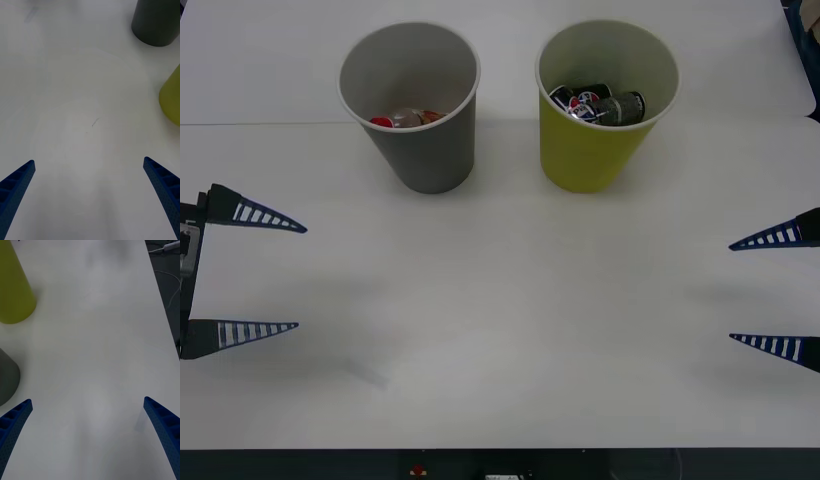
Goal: Put the can into the green bin and the plastic bottle into the gray bin
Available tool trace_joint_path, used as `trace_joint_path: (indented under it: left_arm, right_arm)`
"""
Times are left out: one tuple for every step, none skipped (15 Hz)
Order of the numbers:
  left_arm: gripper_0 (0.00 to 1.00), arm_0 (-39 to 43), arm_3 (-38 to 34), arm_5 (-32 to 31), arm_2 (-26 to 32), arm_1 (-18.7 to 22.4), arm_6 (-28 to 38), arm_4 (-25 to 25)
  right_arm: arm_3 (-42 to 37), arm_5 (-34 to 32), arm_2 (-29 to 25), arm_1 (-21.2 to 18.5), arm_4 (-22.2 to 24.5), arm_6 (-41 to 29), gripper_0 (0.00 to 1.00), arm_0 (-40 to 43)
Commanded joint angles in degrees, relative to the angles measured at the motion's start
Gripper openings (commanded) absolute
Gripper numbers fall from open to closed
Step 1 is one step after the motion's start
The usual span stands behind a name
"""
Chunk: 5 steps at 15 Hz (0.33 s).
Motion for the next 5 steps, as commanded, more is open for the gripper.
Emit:
trace_joint_path:
  left_arm:
    - [1.00, 0.12, -0.06, 0.11, 0.11, 0.07, -0.59, -0.08]
    - [1.00, 0.21, -0.06, 0.11, 0.11, 0.07, -0.76, -0.08]
    - [1.00, 0.21, 0.03, 0.11, 0.11, 0.07, -0.85, -0.08]
    - [1.00, 0.21, 0.03, 0.11, 0.11, 0.07, -0.85, -0.08]
    - [1.00, 0.21, 0.03, 0.11, 0.11, 0.07, -0.85, -0.08]
  right_arm:
    - [0.00, 0.00, 0.00, 0.00, 0.00, 0.00, 1.00, 0.00]
    - [0.00, 0.00, 0.00, 0.00, 0.00, 0.00, 1.00, 0.00]
    - [0.00, 0.00, 0.00, 0.00, 0.00, 0.00, 1.00, 0.00]
    - [0.00, 0.00, 0.00, 0.00, 0.00, 0.00, 1.00, 0.00]
    - [0.00, 0.00, 0.00, 0.00, 0.00, 0.00, 1.00, 0.00]
